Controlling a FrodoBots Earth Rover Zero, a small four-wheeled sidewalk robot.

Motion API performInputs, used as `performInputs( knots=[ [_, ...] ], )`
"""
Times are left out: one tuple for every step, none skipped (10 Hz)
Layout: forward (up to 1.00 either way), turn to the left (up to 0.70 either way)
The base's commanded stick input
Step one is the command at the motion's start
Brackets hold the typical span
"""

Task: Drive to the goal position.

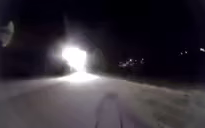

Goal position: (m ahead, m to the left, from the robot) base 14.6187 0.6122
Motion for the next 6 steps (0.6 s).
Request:
performInputs(
  knots=[
    [1.0,0.01],
    [1.0,0.0],
    [1.0,0.25],
    [1.0,0.4],
    [1.0,0.12],
    [1.0,0.0]
  ],
)
